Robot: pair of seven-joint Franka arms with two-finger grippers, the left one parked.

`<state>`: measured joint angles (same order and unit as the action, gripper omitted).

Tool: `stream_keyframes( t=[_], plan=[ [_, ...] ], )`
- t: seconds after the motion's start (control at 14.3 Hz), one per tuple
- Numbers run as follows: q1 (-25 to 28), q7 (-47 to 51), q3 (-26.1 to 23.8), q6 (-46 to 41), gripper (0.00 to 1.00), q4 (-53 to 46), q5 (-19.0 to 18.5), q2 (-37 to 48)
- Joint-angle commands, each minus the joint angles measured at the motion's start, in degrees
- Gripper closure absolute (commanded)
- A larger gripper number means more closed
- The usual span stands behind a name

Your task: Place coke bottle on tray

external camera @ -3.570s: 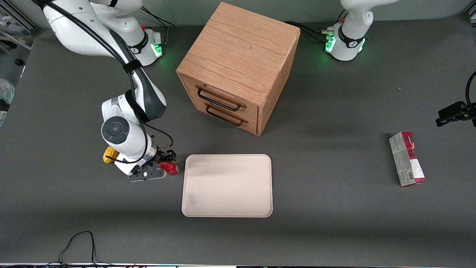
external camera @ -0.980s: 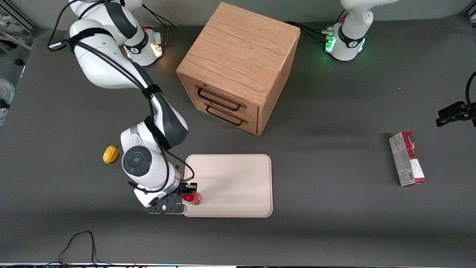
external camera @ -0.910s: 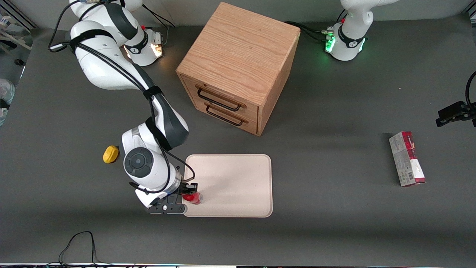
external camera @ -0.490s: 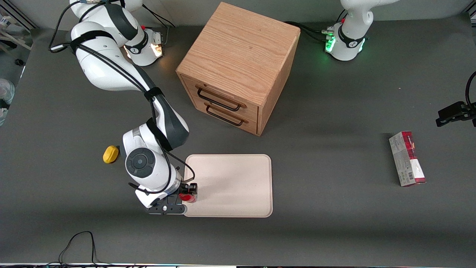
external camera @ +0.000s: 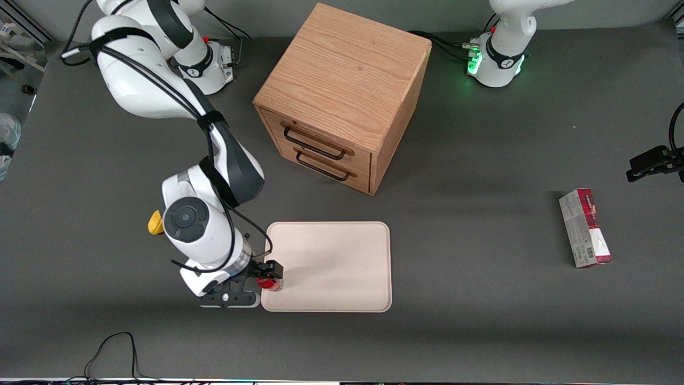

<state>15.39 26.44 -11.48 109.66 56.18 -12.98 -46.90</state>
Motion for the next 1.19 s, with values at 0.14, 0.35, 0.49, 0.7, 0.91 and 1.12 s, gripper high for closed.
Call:
stream_keyframes(
  t=[0.14, 0.35, 0.49, 0.7, 0.91, 1.12],
  plan=[
    [-0.27, -11.98, 9.86, -7.42, 0.0, 19.46, 8.99, 21.81],
    [-0.09, -21.68, 16.65, -10.69, 0.0, 33.68, 14.2, 37.87],
    [0.08, -22.75, 19.82, -12.0, 0.0, 40.56, 14.56, 46.51],
    [0.17, -22.67, 21.76, -18.15, 0.0, 42.61, 14.56, 52.86],
    [0.17, -22.14, 21.85, -19.04, 0.0, 42.43, 14.47, 54.28],
    [0.17, -22.31, 21.94, -18.95, 0.0, 42.34, 14.21, 54.28]
  ],
)
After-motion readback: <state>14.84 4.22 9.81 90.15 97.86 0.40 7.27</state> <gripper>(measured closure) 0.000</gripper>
